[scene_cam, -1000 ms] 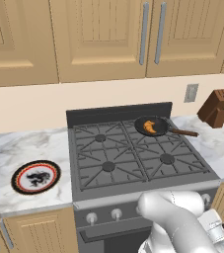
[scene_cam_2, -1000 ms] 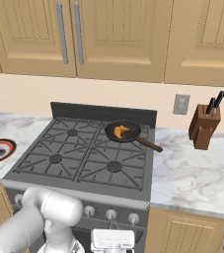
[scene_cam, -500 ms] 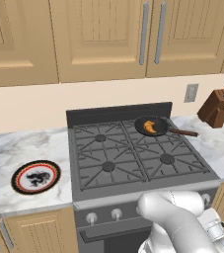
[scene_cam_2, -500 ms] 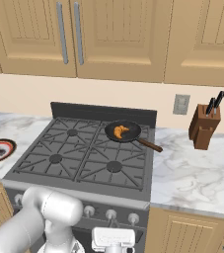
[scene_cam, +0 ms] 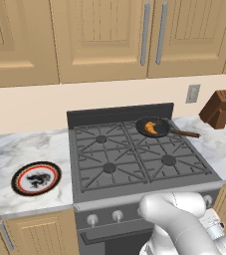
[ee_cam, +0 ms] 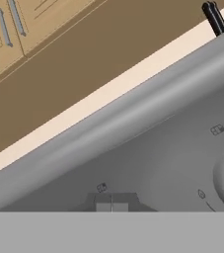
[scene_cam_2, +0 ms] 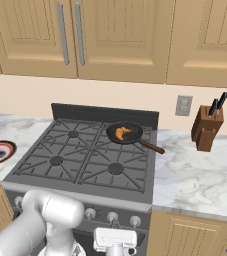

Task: Pick the croissant and place it on the pan. Then turn on the stove to warm the croissant.

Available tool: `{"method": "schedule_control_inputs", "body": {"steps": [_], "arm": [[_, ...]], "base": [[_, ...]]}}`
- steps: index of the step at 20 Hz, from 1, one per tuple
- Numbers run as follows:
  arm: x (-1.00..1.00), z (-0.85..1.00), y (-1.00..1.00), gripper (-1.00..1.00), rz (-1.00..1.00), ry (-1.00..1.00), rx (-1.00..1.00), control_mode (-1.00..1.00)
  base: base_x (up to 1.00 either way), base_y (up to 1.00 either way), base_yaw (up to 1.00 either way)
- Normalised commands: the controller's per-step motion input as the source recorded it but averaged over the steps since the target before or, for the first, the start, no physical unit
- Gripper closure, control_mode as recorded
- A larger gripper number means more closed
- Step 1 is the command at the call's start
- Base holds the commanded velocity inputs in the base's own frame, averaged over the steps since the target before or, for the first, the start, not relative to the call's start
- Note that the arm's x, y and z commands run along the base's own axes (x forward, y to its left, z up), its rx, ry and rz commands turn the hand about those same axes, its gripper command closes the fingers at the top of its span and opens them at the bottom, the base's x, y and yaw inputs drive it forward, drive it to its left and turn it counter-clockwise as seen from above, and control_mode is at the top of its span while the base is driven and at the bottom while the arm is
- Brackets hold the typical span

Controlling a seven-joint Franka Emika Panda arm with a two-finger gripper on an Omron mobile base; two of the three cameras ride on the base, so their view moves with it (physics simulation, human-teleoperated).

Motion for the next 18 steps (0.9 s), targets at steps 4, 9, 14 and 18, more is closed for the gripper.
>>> {"method": "schedule_control_inputs", "body": {"steps": [4, 9, 14, 18], "arm": [[0.13, -0.12, 0.0, 1.0, 0.0, 0.03, 0.0, -1.0], [0.08, -0.17, -0.07, 1.0, 0.0, 0.01, 0.0, -1.0], [0.08, -0.14, -0.05, 1.0, 0.0, 0.0, 0.0, -1.0], [0.08, -0.01, 0.0, 1.0, 0.0, 0.02, 0.0, -1.0]], "base": [[0.0, 0.0, 0.0], [0.0, 0.0, 0.0], [0.0, 0.0, 0.0], [0.0, 0.0, 0.0]]}}
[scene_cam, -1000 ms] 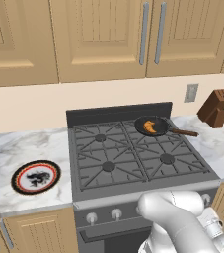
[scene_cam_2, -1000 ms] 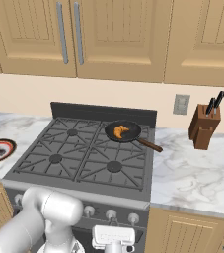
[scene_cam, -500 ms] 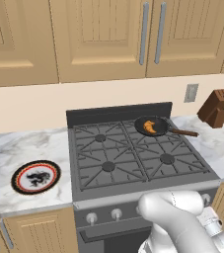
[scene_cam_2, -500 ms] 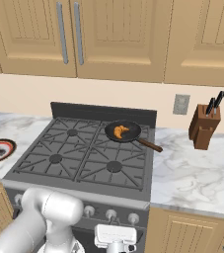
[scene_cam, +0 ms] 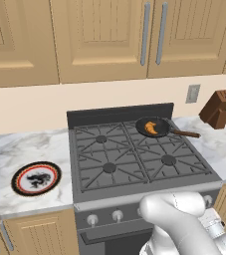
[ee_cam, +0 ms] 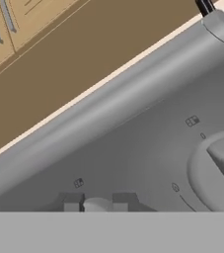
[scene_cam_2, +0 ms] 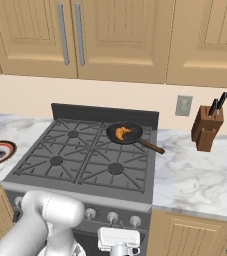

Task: Pick the croissant and place it on the pan. Then turn on the stove to warm the croissant.

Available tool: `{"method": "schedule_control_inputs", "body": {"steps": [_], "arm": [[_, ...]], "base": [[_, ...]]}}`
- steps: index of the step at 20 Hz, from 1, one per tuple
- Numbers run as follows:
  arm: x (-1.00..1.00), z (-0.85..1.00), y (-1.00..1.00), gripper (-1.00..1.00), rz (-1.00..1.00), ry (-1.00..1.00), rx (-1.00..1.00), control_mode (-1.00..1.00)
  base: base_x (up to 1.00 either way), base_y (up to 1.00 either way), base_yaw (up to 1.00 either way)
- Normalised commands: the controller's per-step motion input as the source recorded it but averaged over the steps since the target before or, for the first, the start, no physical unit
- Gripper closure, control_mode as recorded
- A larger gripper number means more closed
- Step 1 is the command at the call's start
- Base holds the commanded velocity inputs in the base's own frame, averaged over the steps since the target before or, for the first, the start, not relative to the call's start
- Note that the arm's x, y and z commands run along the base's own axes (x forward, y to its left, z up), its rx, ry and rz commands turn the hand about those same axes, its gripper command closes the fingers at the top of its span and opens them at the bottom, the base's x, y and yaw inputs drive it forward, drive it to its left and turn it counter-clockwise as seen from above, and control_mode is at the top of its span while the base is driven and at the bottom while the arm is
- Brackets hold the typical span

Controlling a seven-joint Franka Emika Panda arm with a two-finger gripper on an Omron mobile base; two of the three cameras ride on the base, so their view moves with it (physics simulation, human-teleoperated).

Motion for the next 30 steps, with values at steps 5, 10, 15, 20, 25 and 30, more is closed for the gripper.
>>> {"method": "schedule_control_inputs", "body": {"steps": [5, 10, 15, 20, 25, 30], "arm": [[0.01, 0.0, 0.11, 1.0, 0.0, 0.0, 0.0, -1.0], [0.0, 0.0, 0.29, 1.0, 0.0, 0.0, 0.0, -1.0], [0.0, 0.06, 0.28, 1.0, 0.0, 0.0, 0.0, -1.0], [0.0, 0.29, 0.32, 1.0, 0.0, 0.0, 0.0, -1.0], [0.0, 0.24, 0.42, 1.0, 0.0, 0.02, 0.0, -1.0], [0.01, 0.0, 0.24, 1.0, 0.06, 0.09, 0.0, -1.0]], "base": [[0.0, 0.0, 0.0], [0.0, 0.0, 0.0], [0.0, 0.0, 0.0], [0.0, 0.0, 0.0], [0.0, 0.0, 0.0], [0.0, 0.0, 0.0]]}}
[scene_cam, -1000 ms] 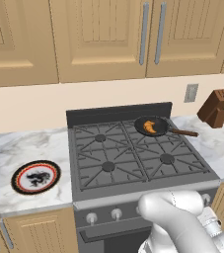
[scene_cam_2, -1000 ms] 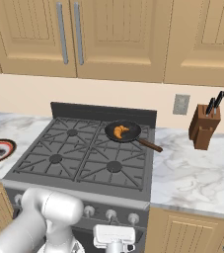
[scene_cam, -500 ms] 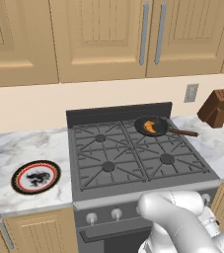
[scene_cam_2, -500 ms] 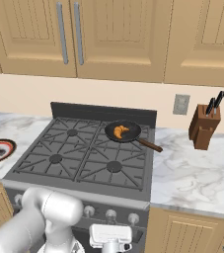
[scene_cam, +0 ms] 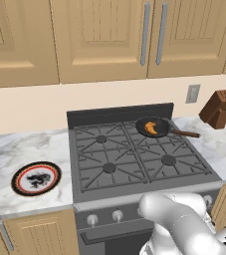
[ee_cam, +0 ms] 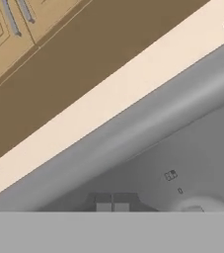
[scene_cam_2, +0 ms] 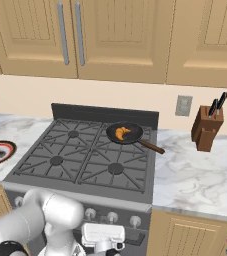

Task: Pick the croissant and place it on the pan. Then turn on the stove to warm the croissant.

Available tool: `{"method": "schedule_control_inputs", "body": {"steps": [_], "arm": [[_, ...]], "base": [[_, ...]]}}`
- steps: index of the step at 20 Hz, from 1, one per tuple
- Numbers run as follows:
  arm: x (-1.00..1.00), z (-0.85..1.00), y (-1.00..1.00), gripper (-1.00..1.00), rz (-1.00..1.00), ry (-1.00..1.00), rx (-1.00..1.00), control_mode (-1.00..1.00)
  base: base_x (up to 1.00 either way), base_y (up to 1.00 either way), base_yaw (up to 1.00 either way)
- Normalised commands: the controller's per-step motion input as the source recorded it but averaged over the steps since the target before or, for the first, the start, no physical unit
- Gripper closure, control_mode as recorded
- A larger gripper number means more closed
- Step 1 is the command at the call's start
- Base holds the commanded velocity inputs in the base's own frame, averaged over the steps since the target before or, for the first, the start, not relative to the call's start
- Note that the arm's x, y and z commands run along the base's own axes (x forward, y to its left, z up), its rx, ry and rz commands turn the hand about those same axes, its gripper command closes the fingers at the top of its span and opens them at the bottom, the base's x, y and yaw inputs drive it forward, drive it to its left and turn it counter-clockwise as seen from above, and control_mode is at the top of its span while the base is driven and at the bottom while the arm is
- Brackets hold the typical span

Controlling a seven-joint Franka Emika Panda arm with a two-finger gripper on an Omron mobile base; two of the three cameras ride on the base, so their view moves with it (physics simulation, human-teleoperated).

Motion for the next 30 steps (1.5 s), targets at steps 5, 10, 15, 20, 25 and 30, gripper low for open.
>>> {"method": "schedule_control_inputs", "body": {"steps": [5, 10, 15, 20, 25, 30], "arm": [[0.03, -0.25, 0.08, 1.0, 0.15, 0.23, -0.02, -1.0], [0.0, -0.59, 0.0, 1.0, 0.18, 0.36, -0.04, -1.0], [-0.02, -0.33, -0.18, 1.0, 0.08, 0.15, 0.0, -1.0], [-0.23, 0.03, -0.42, 1.0, 0.0, -0.04, 0.0, -1.0], [-0.29, 0.11, -0.35, 1.0, 0.0, -0.1, 0.0, -1.0], [-0.1, 0.18, -0.15, 1.0, 0.0, -0.1, 0.0, -1.0]], "base": [[0.0, 0.0, 0.0], [0.0, 0.0, 0.0], [0.0, 0.0, 0.0], [0.0, 0.0, 0.0], [0.0, 0.0, 0.0], [0.0, 0.0, 0.0]]}}
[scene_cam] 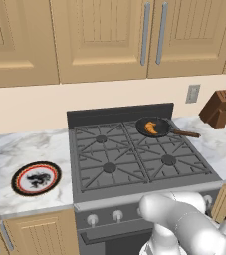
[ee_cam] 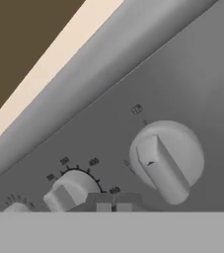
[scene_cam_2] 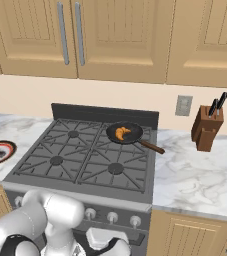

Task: Pick the croissant and place it on the pan. Then turn on the stove to warm the croissant.

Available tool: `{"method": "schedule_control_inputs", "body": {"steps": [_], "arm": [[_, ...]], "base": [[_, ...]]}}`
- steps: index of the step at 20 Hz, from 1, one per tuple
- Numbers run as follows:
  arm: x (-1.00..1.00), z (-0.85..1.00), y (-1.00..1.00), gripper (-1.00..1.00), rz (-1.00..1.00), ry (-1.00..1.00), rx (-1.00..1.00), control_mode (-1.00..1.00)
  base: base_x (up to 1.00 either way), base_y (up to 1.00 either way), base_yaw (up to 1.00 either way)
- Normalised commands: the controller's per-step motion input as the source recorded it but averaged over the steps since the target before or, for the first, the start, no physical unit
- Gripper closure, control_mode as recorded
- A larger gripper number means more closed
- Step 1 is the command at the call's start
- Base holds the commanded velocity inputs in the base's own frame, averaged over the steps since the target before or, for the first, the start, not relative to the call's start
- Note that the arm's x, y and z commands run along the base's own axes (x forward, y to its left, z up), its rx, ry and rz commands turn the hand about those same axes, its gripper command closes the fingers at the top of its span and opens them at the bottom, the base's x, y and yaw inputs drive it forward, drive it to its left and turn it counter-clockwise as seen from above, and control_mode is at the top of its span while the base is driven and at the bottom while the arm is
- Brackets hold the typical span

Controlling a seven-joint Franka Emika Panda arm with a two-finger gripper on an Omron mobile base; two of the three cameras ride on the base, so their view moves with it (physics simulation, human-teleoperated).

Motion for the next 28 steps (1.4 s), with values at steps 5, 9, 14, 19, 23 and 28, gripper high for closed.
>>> {"method": "schedule_control_inputs", "body": {"steps": [5, 9, 14, 19, 23, 28], "arm": [[0.0, 0.24, -0.09, 1.0, 0.0, -0.06, 0.0, -1.0], [0.15, 0.26, 0.0, 1.0, 0.0, 0.0, 0.0, -1.0], [0.14, 0.03, -0.01, 1.0, 0.0, 0.05, 0.0, -1.0], [0.02, -0.04, -0.04, 1.0, 0.0, 0.19, 0.0, -1.0], [0.01, -0.33, 0.0, 1.0, 0.0, 0.27, -0.03, -1.0], [0.01, -0.48, -0.18, 1.0, -0.03, 0.23, -0.01, -1.0]], "base": [[0.0, 0.0, 0.0], [0.0, 0.0, 0.0], [0.0, 0.0, 0.0], [0.0, 0.0, 0.0], [0.0, 0.0, 0.0], [0.0, 0.0, 0.0]]}}
